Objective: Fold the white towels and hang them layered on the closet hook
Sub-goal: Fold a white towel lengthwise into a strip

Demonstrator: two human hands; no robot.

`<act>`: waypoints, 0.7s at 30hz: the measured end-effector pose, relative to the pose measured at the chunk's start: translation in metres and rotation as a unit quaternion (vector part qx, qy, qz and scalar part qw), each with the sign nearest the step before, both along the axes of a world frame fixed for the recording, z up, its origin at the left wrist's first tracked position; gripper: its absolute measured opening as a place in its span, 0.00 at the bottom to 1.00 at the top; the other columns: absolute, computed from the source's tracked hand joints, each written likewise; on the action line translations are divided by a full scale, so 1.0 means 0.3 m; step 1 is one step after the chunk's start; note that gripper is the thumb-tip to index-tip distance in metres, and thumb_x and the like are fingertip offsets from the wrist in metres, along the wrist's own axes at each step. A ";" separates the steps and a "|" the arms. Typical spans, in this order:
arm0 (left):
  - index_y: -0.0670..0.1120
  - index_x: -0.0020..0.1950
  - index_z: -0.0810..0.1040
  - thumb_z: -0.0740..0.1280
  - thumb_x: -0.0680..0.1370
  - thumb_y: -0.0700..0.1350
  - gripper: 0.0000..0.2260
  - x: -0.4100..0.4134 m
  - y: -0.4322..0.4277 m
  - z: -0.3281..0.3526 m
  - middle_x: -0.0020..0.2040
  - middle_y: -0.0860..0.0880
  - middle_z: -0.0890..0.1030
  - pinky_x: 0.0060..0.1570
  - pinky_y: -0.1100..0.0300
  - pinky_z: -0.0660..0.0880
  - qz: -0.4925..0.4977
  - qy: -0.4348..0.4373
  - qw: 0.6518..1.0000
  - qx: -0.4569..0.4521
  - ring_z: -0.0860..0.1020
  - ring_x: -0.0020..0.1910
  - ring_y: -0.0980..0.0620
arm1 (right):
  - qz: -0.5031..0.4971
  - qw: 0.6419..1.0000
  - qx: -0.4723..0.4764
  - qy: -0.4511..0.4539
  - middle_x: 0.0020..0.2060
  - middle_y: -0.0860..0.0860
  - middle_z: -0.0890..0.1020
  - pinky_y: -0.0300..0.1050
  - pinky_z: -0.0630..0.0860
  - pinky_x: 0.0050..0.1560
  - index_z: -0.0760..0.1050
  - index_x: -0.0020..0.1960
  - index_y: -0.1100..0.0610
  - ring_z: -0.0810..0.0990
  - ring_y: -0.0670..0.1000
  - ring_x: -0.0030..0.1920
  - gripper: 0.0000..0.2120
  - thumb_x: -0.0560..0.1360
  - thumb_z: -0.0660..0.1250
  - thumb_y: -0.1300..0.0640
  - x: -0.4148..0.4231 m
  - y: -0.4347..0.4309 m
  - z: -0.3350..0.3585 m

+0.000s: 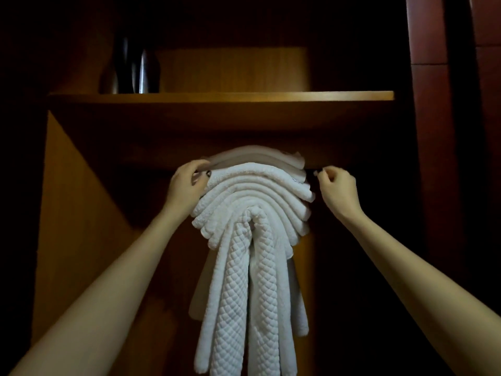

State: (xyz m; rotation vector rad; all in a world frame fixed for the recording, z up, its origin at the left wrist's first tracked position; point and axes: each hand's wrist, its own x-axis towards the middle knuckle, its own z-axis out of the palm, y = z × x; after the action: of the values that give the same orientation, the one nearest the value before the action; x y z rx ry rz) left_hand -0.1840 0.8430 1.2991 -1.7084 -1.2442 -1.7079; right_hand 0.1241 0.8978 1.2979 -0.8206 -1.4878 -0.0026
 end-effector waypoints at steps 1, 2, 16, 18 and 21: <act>0.45 0.63 0.78 0.65 0.79 0.40 0.13 0.010 -0.007 0.014 0.61 0.50 0.79 0.56 0.72 0.67 -0.029 0.022 0.999 -0.025 0.75 0.60 0.55 | -0.013 0.999 0.041 -0.012 0.39 0.56 0.79 0.46 0.68 0.41 0.77 0.43 0.62 0.76 0.54 0.41 0.13 0.81 0.59 0.58 -0.011 -0.017 0.027; 0.47 0.65 0.77 0.66 0.80 0.43 0.14 0.019 -0.008 0.029 0.61 0.52 0.79 0.58 0.69 0.69 -0.049 0.051 0.996 -0.058 0.75 0.60 0.57 | -0.004 0.997 0.066 -0.037 0.46 0.56 0.81 0.46 0.70 0.47 0.80 0.49 0.62 0.78 0.54 0.48 0.13 0.81 0.59 0.57 -0.029 -0.034 0.057; 0.65 0.63 0.75 0.61 0.75 0.65 0.18 0.040 0.034 0.046 0.58 0.67 0.78 0.61 0.58 0.70 -0.018 0.108 0.987 -0.118 0.74 0.61 0.63 | 0.098 0.957 0.009 -0.274 0.66 0.50 0.77 0.44 0.70 0.60 0.66 0.74 0.48 0.75 0.51 0.66 0.21 0.83 0.55 0.46 -0.229 -0.007 0.054; 0.67 0.64 0.72 0.57 0.74 0.66 0.19 0.050 0.028 0.045 0.61 0.64 0.78 0.60 0.52 0.70 0.023 0.130 0.984 -0.123 0.76 0.62 0.57 | 0.075 0.954 -0.006 -0.289 0.64 0.50 0.79 0.45 0.71 0.60 0.67 0.73 0.45 0.76 0.52 0.65 0.20 0.83 0.55 0.44 -0.223 0.007 0.061; 0.69 0.62 0.68 0.54 0.73 0.68 0.19 0.058 0.030 0.031 0.60 0.62 0.79 0.52 0.54 0.69 0.067 0.135 0.981 -0.121 0.77 0.59 0.52 | 0.070 0.957 -0.026 -0.280 0.63 0.51 0.80 0.53 0.71 0.65 0.69 0.72 0.45 0.76 0.54 0.64 0.20 0.82 0.55 0.43 -0.213 0.017 0.061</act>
State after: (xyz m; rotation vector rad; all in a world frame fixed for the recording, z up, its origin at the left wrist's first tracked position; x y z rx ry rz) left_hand -0.1665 0.8521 1.3083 -1.8701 -1.4453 -1.2400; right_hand 0.0603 0.9028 1.3163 -0.7901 -2.0878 -0.0980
